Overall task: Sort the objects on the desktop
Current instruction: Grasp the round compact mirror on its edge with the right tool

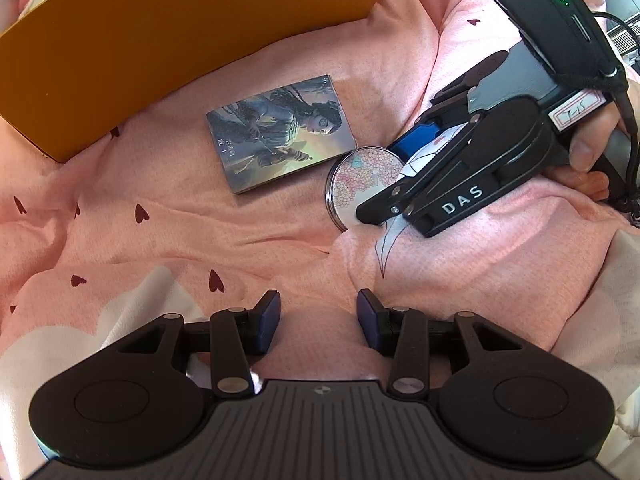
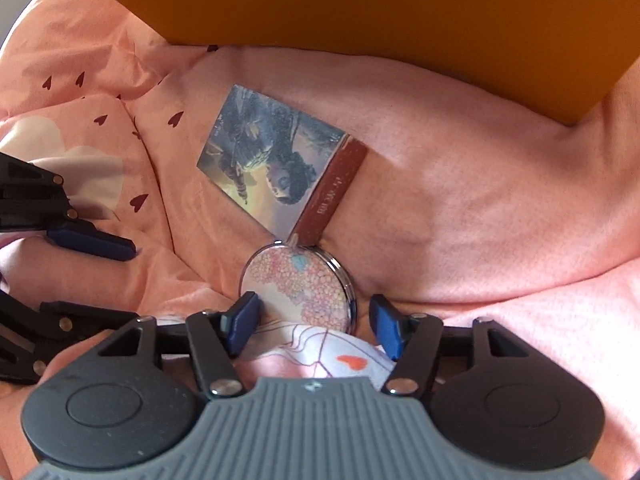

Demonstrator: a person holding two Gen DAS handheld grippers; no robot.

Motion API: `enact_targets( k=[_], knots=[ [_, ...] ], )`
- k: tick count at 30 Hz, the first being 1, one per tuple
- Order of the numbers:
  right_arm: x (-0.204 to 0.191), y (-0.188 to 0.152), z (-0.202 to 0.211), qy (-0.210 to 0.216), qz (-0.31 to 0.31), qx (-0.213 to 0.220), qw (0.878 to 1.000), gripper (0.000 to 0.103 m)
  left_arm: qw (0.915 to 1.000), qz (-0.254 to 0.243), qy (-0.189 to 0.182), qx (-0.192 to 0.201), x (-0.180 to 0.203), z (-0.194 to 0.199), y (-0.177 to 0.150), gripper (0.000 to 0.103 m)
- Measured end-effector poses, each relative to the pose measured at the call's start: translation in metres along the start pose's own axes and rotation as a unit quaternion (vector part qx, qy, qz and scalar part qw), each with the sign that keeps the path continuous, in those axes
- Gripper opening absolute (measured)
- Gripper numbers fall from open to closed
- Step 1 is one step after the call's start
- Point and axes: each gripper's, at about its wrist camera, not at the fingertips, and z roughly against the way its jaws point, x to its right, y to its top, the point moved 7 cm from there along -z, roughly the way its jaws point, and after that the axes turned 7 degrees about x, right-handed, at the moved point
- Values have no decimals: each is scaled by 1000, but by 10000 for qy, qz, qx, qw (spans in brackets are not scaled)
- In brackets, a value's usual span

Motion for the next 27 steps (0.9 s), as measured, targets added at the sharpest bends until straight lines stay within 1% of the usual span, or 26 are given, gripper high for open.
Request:
enact_targets(
  k=[1, 2, 3, 4, 6, 8, 10, 12, 13, 15, 19, 23, 27],
  knots=[
    [-1, 0, 1, 20, 20, 8, 10000, 59, 10000, 1, 4, 13, 0, 0, 0, 48],
    [-3, -1, 2, 53, 18, 8, 10000, 52, 10000, 3, 5, 27, 1, 0, 1, 48],
    [-3, -1, 5, 32, 28, 15, 10000, 46, 10000, 4, 6, 38, 2, 0, 1, 48],
    [-5, -1, 8, 13, 63, 34, 10000, 43, 10000, 3, 7, 47, 3, 1, 1, 48],
    [-9, 1, 16, 50, 103, 93, 9999, 31, 10000, -3, 8, 57, 4, 0, 1, 48],
    [-15, 2, 25, 139, 163, 156, 9996, 26, 10000, -5, 6, 67, 4, 1, 1, 48],
    [-24, 3, 32, 270, 269, 210, 9991, 23, 10000, -13, 4, 85, 4, 2, 0, 48],
    [-35, 5, 33, 423, 409, 229, 9980, 24, 9999, -2, 2, 101, 3, 2, 0, 48],
    [-39, 6, 32, 430, 503, 243, 9975, 24, 9999, 7, 2, 109, 3, 3, -1, 48],
    [-45, 7, 26, 381, 604, 234, 9972, 23, 9999, 35, 6, 132, 2, 1, 0, 48],
    [-51, 11, 20, 331, 619, 256, 9972, 19, 9997, 24, 41, 225, 1, 4, 0, 49],
    [-51, 11, 36, 162, 726, 446, 9962, 14, 9995, 66, 61, 300, -4, 10, 6, 50],
    [-43, 17, 61, 27, 638, 701, 9955, 14, 9989, 144, 78, 439, -13, 19, 17, 54]
  ],
)
